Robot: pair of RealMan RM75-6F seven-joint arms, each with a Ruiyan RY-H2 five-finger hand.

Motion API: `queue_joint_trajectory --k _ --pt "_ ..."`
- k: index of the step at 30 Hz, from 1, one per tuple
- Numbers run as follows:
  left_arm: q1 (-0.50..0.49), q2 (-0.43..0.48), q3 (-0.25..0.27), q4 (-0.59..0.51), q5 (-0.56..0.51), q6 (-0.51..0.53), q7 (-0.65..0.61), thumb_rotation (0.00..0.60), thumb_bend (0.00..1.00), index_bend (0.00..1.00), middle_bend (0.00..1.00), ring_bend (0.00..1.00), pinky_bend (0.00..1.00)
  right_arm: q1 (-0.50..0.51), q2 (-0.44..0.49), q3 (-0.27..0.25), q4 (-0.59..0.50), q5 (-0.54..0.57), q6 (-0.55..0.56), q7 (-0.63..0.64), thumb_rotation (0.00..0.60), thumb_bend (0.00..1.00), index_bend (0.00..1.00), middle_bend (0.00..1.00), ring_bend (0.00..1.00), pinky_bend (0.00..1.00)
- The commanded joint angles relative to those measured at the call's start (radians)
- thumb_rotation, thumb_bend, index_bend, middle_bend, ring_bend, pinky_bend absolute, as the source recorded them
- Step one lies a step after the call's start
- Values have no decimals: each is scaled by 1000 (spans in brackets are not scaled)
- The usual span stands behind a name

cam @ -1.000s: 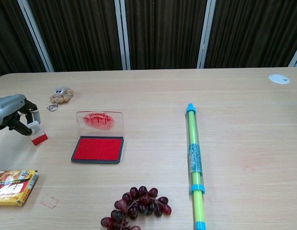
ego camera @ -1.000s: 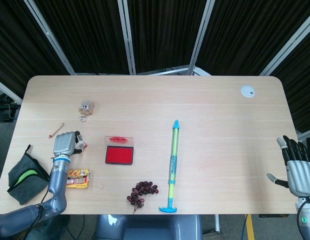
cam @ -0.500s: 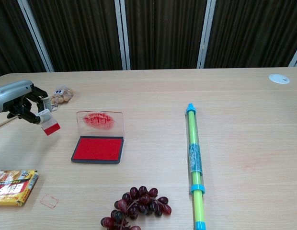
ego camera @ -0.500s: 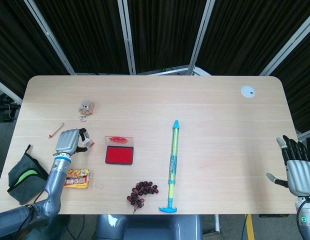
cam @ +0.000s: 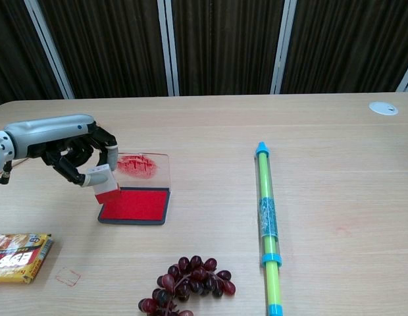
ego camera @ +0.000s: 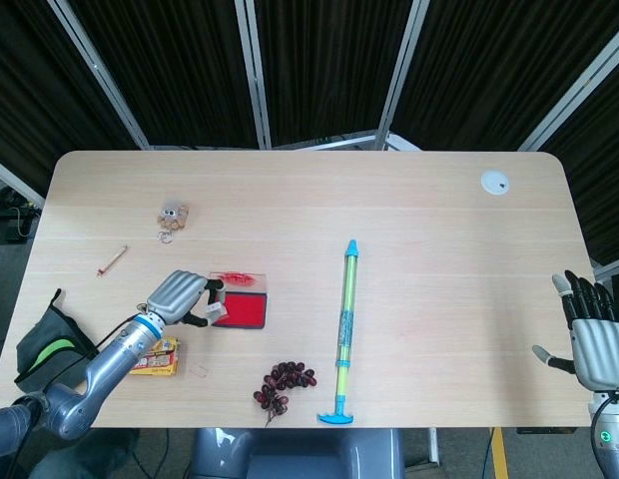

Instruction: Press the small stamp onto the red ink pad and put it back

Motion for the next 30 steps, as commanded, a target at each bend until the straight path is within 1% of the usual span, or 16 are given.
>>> queue_joint_trajectory --k 1,3,6,17,23,30 --pt "-33 -28 24 53 50 -1 -32 600 348 558 584 742 821 0 -1 0 1 3 -2 -2 600 0 0 0 0 0" --pt "-42 -57 29 93 60 9 -32 600 349 560 584 742 821 0 -1 2 1 6 -2 -3 600 0 0 0 0 0" --pt "-44 -84 36 121 65 27 -53 600 350 561 585 742 821 -1 0 4 0 9 0 -2 600 0 0 0 0 0" --pt "-54 -146 76 221 86 54 -57 600 350 569 591 742 821 1 -3 5 8 17 -10 -1 600 0 0 0 0 0" --pt "-57 -188 69 275 61 58 -72 600 350 571 591 742 821 4 -6 4 11 20 -17 -6 600 0 0 0 0 0" --pt "-65 -207 64 300 48 64 -85 600 355 570 591 742 821 5 -7 7 14 27 -21 -4 600 0 0 0 0 0"
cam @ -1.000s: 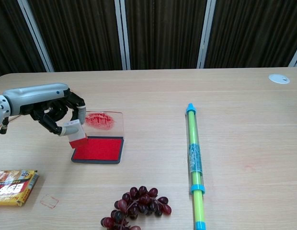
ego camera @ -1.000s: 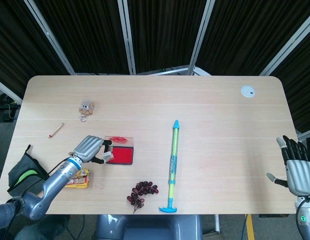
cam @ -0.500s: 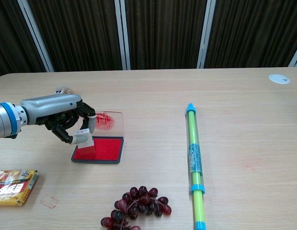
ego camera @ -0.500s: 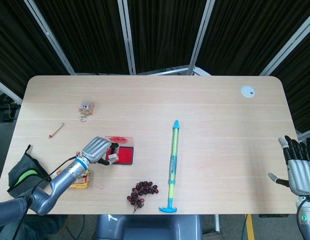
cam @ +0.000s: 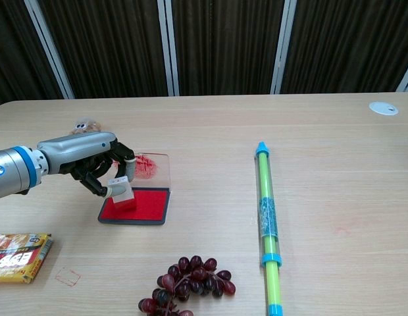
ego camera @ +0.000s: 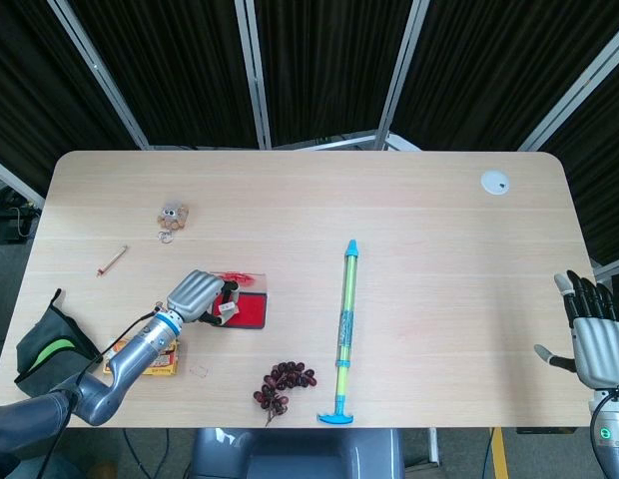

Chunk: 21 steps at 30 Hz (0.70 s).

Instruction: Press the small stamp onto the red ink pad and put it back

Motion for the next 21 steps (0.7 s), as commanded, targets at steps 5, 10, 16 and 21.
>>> queue_joint_trajectory --k 5,10,16,21 --pt "-9 -25 8 27 -4 -3 19 600 359 572 592 742 821 2 -2 0 2 2 -5 0 600 0 0 0 0 0" --pt "-11 -56 16 55 -17 -14 29 600 360 573 592 742 821 2 -3 0 2 4 -6 -1 600 0 0 0 0 0" --pt "-12 -76 21 75 -23 -18 35 600 366 573 592 741 821 2 -2 2 4 7 -6 2 600 0 0 0 0 0" --pt "-11 -70 19 64 -27 -10 38 600 366 573 593 741 821 0 1 2 3 6 -4 8 600 0 0 0 0 0"
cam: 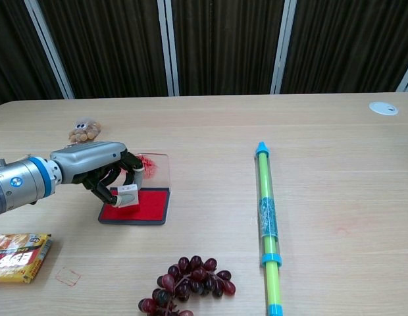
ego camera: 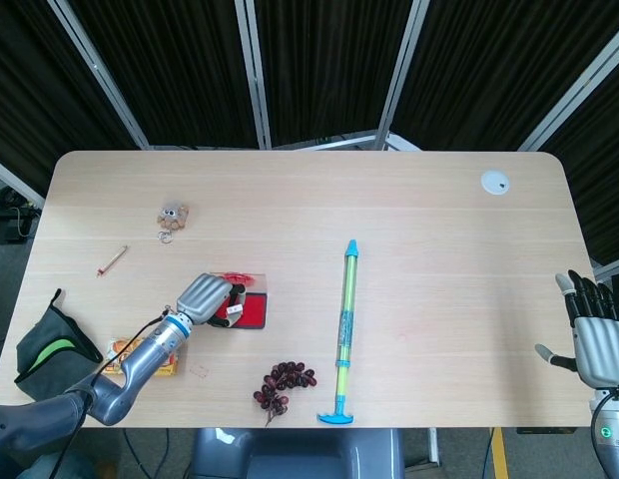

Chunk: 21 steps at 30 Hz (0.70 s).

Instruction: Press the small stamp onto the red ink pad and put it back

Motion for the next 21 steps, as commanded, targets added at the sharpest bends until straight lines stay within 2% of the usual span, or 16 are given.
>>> queue_joint_trajectory --k 1,6,14,18,21 --pt "1 8 -3 -15 -2 8 -3 600 366 574 593 741 821 -1 1 0 -1 -1 2 2 600 0 0 0 0 0" --pt "4 45 -24 -63 4 52 -15 600 366 574 593 742 821 -2 3 -1 -5 -5 6 3 600 0 0 0 0 0" --pt "25 153 -68 -141 -24 108 -48 600 366 576 595 742 821 -5 6 -4 -11 -11 11 2 600 0 0 0 0 0" --pt "48 196 -62 -133 -50 102 -75 600 366 574 595 742 821 -5 7 -6 -16 -17 14 0 600 0 0 0 0 0" --pt "77 209 -42 -87 -66 96 -111 600 366 573 594 742 821 -5 7 -8 -19 -21 15 -2 600 0 0 0 0 0"
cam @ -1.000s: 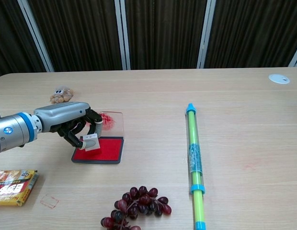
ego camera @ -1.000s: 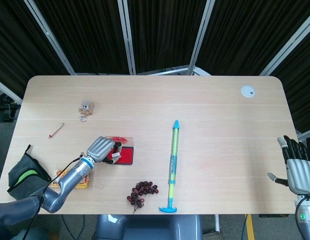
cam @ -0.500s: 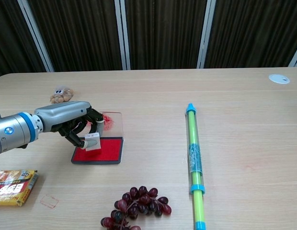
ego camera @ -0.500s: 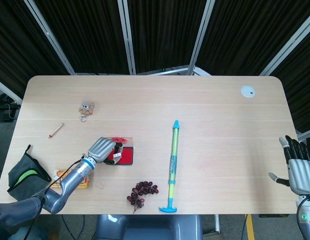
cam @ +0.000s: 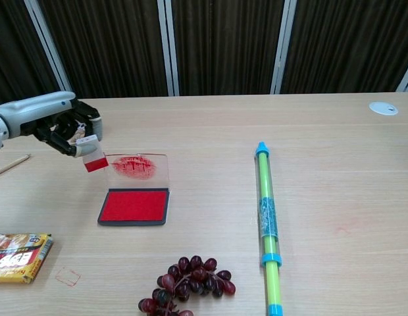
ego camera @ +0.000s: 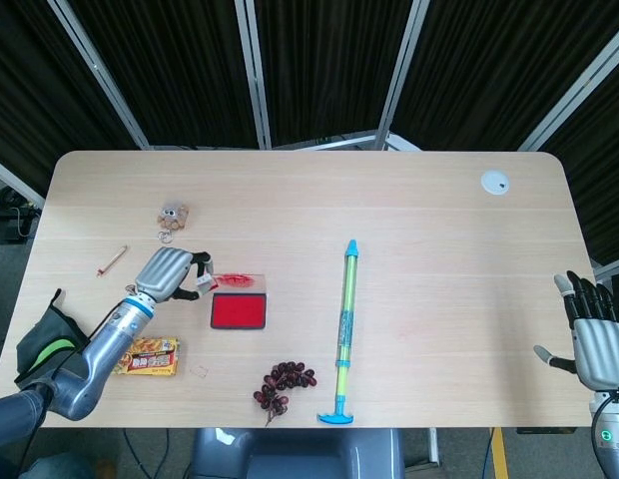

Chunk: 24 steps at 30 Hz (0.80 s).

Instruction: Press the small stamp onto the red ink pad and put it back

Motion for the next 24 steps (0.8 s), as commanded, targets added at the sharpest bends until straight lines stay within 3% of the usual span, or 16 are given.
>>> queue_joint_trajectory --k 1,13,24 --pt "34 10 23 60 -19 -8 -47 600 366 573 594 742 821 0 0 -1 -2 -2 0 -1 600 0 0 0 0 0" --pt "77 -94 57 267 -5 -25 -193 600 361 565 584 737 819 5 -6 -5 -9 -9 -5 -16 600 0 0 0 0 0" --pt "79 -142 52 305 7 -17 -207 600 348 541 531 719 805 5 -6 -2 1 3 -12 -7 600 0 0 0 0 0"
